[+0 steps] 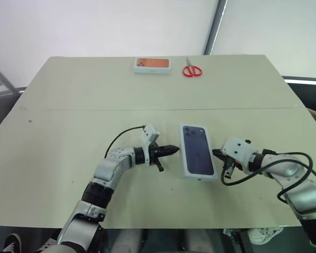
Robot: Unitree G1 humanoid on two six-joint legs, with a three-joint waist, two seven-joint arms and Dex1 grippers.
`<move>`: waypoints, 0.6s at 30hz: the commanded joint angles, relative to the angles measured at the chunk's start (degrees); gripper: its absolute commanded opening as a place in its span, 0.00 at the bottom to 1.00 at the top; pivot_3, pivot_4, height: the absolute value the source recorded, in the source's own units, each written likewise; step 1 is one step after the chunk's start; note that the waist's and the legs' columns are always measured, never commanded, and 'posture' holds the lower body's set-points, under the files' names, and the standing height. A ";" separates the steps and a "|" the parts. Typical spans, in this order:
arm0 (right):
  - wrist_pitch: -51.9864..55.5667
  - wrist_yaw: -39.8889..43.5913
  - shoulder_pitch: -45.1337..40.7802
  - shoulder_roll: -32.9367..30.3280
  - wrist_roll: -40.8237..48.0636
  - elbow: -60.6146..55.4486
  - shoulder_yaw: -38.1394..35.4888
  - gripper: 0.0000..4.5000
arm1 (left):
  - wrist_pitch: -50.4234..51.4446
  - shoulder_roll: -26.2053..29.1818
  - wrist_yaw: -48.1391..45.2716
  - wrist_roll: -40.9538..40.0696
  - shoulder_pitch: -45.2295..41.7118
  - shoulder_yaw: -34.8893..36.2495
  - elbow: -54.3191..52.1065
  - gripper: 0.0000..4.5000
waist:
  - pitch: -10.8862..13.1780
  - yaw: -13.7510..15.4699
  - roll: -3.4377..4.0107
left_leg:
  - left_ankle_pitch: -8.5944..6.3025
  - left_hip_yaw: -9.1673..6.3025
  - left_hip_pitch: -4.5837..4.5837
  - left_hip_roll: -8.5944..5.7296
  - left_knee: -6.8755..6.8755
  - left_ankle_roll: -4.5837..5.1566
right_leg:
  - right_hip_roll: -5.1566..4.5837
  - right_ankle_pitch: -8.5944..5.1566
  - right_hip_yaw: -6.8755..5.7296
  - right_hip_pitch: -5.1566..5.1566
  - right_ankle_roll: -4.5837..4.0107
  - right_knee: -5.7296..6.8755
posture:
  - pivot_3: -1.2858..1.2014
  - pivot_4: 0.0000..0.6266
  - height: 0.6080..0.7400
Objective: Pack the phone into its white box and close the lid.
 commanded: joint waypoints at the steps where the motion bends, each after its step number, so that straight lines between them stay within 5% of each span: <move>1: 0.14 0.52 -0.44 -0.33 0.33 -2.97 0.19 0.01 | -0.02 0.26 0.38 -0.47 0.29 0.98 -1.92 0.00 | 0.00 0.00 0.00 | 0.00 0.00 0.00 0.00 0.00 0.00 | 0.00 0.00 0.00 0.00 0.00 0.00 | 0.52 0.24 1.00; 10: -2.04 0.28 -1.65 -2.20 -1.36 1.04 -2.25 0.01 | 2.36 2.59 0.76 -3.24 -0.53 4.71 -4.61 0.00 | 0.00 0.00 0.00 | 0.00 0.01 0.00 0.00 0.02 -0.01 | 0.00 0.00 0.01 -0.02 0.00 0.05 | 0.52 0.24 1.00; 18: -0.45 0.27 -6.42 -0.43 2.66 2.18 -4.64 0.01 | 6.03 -2.93 2.73 -6.41 -6.21 4.38 -7.03 0.00 | 0.00 0.07 0.00 | -0.01 0.00 -0.02 -0.01 0.12 0.01 | 0.00 0.00 -0.01 0.04 0.01 0.05 | 0.52 0.24 1.00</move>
